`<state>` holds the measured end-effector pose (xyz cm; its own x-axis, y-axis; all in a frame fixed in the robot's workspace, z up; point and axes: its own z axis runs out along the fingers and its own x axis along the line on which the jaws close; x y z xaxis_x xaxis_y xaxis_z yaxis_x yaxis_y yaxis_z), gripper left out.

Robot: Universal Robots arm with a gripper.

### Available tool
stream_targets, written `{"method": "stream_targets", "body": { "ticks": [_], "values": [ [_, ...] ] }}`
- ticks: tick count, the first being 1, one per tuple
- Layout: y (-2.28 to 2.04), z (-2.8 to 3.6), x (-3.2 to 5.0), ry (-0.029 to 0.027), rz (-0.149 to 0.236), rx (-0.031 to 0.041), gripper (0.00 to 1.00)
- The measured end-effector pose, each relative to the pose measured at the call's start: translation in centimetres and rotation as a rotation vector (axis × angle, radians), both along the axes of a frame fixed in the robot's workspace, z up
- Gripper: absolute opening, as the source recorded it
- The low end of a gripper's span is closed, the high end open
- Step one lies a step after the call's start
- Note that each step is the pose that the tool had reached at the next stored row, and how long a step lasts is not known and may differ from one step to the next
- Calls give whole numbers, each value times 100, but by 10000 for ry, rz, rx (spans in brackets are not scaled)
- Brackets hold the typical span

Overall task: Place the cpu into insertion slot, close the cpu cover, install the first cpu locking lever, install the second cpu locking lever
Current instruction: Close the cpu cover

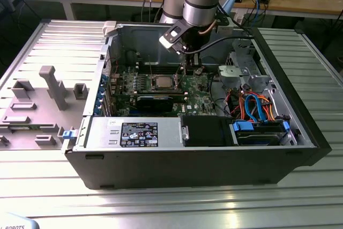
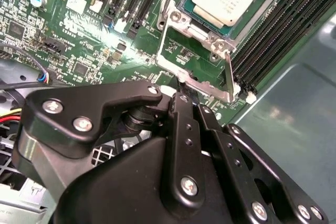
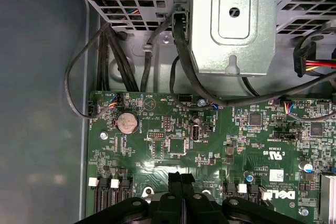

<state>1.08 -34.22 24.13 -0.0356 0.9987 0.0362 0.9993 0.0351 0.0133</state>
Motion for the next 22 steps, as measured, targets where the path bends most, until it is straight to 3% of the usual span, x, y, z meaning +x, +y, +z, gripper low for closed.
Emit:
{"method": "stream_targets", "body": {
  "ticks": [13,22],
  "values": [
    [0,-4,-255,1,-2,-2,11],
    [0,-20,-374,1,-1,-2,11]
  ]
}}
